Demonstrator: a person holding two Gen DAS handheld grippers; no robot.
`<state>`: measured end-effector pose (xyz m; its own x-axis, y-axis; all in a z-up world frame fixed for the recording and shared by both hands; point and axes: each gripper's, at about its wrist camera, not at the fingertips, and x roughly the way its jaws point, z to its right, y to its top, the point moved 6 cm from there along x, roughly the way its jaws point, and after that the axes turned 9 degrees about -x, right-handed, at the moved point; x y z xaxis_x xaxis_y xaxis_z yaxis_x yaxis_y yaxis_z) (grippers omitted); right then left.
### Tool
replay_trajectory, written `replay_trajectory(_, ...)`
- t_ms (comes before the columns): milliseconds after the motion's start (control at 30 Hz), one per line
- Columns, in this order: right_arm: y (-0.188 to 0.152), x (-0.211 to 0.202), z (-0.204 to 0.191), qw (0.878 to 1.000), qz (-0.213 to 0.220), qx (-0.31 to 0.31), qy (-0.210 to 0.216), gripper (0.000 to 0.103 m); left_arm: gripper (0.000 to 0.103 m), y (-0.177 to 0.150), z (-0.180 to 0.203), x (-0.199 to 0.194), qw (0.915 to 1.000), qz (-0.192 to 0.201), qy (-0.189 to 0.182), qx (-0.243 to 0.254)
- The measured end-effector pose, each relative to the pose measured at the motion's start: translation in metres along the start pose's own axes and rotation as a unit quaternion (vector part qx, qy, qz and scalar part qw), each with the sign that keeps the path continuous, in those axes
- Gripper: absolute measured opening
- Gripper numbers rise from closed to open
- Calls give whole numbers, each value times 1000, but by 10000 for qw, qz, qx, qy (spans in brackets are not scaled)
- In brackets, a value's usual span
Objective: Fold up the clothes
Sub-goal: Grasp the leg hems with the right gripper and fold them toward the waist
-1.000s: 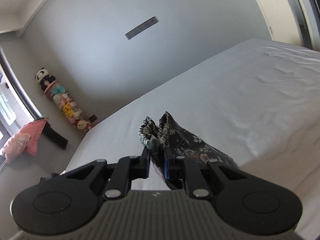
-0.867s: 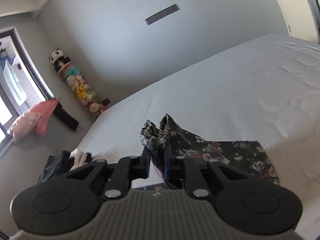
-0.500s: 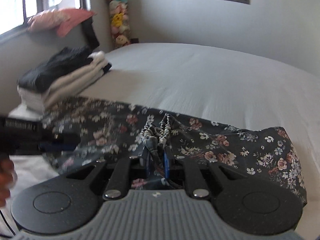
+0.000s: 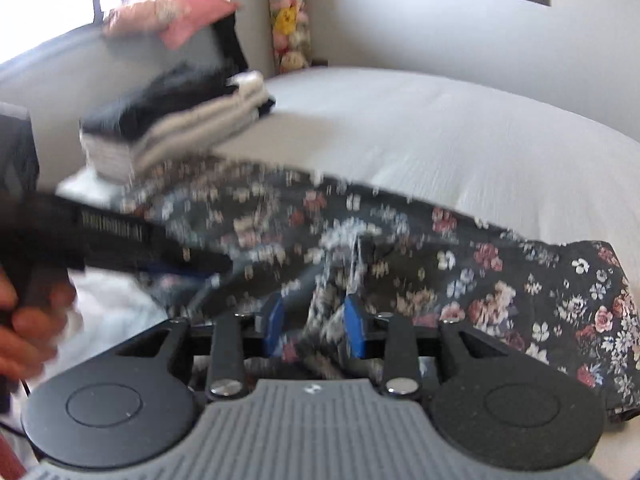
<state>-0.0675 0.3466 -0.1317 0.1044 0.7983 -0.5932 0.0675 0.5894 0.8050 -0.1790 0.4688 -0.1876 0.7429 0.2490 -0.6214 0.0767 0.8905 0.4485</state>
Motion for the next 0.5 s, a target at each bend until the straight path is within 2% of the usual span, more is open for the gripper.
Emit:
replay_trajectory(67, 2, 12, 9, 9995, -130, 240, -185, 40, 25, -1, 1, 2, 10000, -15, 17, 28)
replay_trajectory(167, -5, 31, 11, 9986, -404, 290, -187, 38, 25, -2, 1, 5, 10000, -46, 60, 64)
replay_trajectory(233, -12, 41, 10, 9975, -604, 345, -111, 25, 25, -2, 0, 6, 10000, -54, 50, 58)
replay_trajectory(267, -15, 43, 11, 9969, -643, 459, -58, 24, 25, -2, -1, 6, 10000, -57, 42, 51)
replay_trajectory(333, -14, 42, 17, 9955, -622, 710, 10, 18, 25, -2, -1, 7, 10000, -63, 26, 55)
replay_trajectory(367, -14, 41, 19, 9946, -607, 836, 42, 11, 25, -2, -1, 7, 10000, -66, 18, 67)
replay_trajectory(500, -12, 31, 31, 9890, -535, 1360, 207, 8, 25, -4, 2, 6, 9999, -77, -24, 119)
